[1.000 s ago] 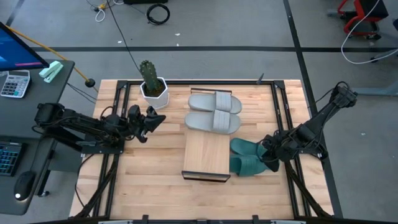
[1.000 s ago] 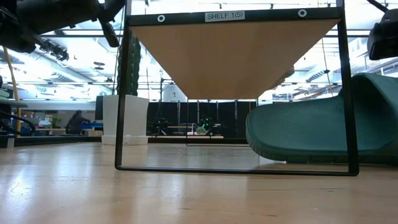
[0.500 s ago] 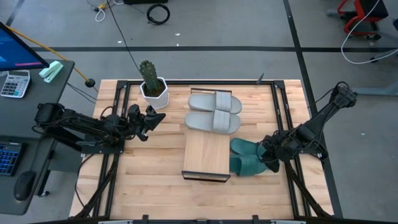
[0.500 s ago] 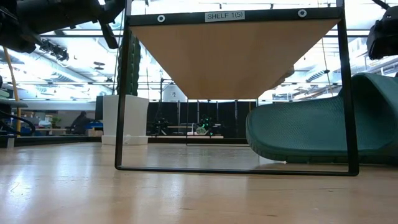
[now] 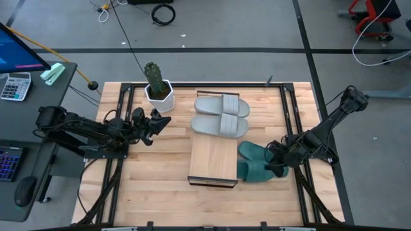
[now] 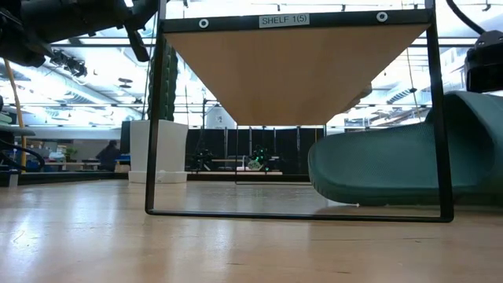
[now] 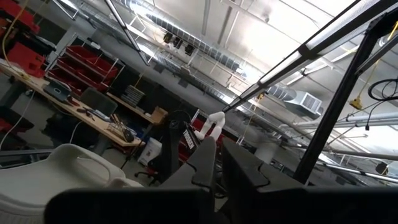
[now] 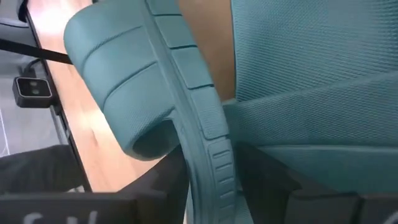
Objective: Pick and place slides into the shelf
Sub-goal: Put the bottom green slipper onto the shelf
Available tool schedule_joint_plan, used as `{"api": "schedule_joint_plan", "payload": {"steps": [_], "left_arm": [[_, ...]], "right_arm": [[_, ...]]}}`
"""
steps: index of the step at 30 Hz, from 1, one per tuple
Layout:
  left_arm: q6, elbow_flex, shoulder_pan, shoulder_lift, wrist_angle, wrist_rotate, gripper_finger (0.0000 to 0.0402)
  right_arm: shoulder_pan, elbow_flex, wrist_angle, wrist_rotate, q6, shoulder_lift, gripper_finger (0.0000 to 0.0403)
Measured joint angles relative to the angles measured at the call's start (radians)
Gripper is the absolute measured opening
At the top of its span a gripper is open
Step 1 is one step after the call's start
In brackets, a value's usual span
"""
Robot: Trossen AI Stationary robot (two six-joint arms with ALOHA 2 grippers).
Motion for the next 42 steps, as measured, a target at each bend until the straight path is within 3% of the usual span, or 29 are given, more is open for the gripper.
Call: {"api": "schedule_joint_plan", "payload": {"steps": [4,9,18,22,29,37,42], "left_arm": [[0.000,0.000,0.000,0.000,0.000,0.000,0.0023],[-0.001,0.000,0.000,0.000,0.000,0.000,0.0029],[-0.021,0.000,0.000,0.000,-0.040,0.001,0.0033],[-0.023,0.000,0.000,0.000,-0.049,0.001,0.0025],[-0.019,0.000,0.000,0.000,-0.055,0.001,0.0023],[-0.019,0.000,0.000,0.000,-0.055,0.001,0.0031],[-0.018,0.000,0.000,0.000,-0.056,0.001,0.0023]], "right_arm": [[0.000,0.000,0.032,-0.030,0.009,0.000,0.0118],[0.000,0.000,0.053,-0.046,0.011,0.000,0.0055],[0.000,0.037,0.048,-0.135,0.028,-0.002,0.0055],[0.000,0.120,-0.134,-0.204,0.013,-0.002,0.0054],[0.000,0.379,-0.567,-0.181,-0.074,-0.002,0.0053],[0.000,0.665,-0.845,-0.153,-0.090,0.011,0.0053],[0.000,0.850,-1.074,-0.195,-0.124,0.073,0.0053]]}}
